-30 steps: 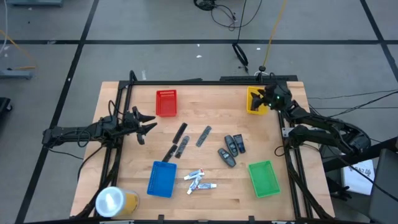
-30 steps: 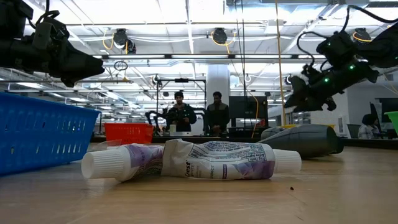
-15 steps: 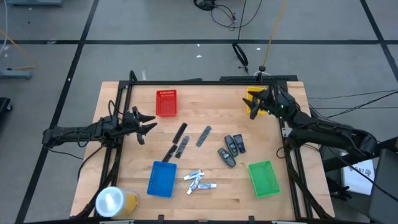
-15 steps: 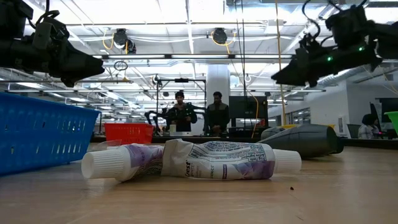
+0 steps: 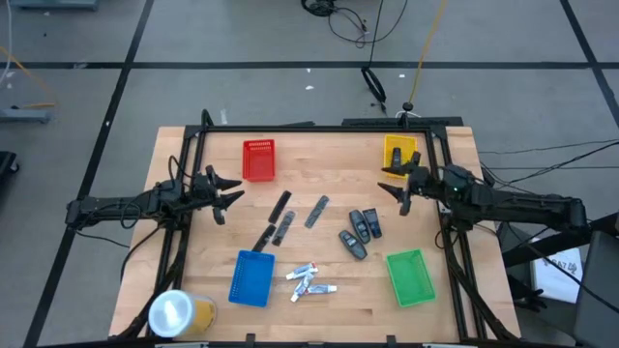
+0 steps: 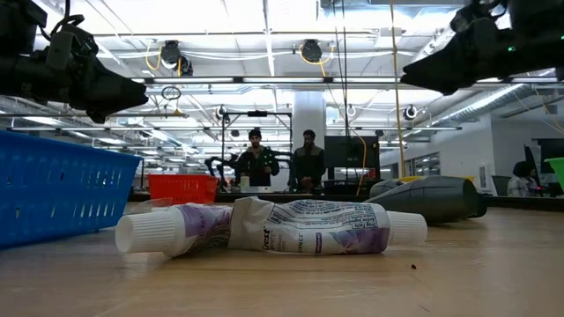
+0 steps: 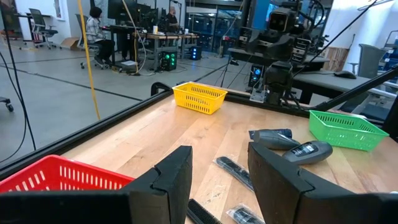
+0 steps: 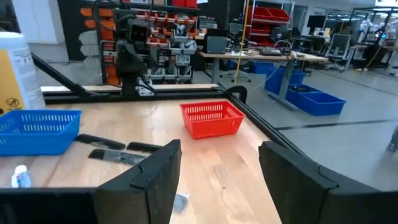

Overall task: Pick & Place Travel size toiletries
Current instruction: Put the blue shave cream into the yellow basket

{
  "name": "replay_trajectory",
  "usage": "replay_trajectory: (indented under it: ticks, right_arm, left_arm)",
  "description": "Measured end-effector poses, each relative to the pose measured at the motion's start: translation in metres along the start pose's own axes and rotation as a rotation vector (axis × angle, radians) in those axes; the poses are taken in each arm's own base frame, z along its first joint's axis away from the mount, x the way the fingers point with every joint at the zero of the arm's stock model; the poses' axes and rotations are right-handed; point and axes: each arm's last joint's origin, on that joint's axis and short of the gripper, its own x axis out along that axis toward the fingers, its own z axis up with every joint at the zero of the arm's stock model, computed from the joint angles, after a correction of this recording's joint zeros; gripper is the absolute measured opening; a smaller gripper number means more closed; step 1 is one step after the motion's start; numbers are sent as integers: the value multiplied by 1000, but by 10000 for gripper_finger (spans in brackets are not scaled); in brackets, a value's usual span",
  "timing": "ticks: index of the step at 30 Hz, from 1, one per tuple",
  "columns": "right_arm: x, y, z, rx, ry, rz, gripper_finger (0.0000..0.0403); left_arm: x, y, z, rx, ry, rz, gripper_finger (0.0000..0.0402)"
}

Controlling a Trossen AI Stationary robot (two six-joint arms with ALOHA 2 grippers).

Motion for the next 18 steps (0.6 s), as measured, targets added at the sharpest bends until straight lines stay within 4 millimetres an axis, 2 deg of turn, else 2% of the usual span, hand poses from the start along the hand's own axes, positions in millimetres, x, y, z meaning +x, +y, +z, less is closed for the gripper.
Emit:
replay_trajectory:
  ticks: [6, 13, 18]
  right_arm:
    - [-13, 7, -1, 11, 15, 27, 208]
    - [-17, 24, -9, 15, 102, 186, 208]
    - [-23, 34, -7, 20, 79, 300, 208]
  left_arm:
    - [0, 0, 0, 0, 0, 0, 154]
    - [0, 0, 0, 0, 0, 0, 154]
    - [0, 0, 0, 0, 0, 0, 154]
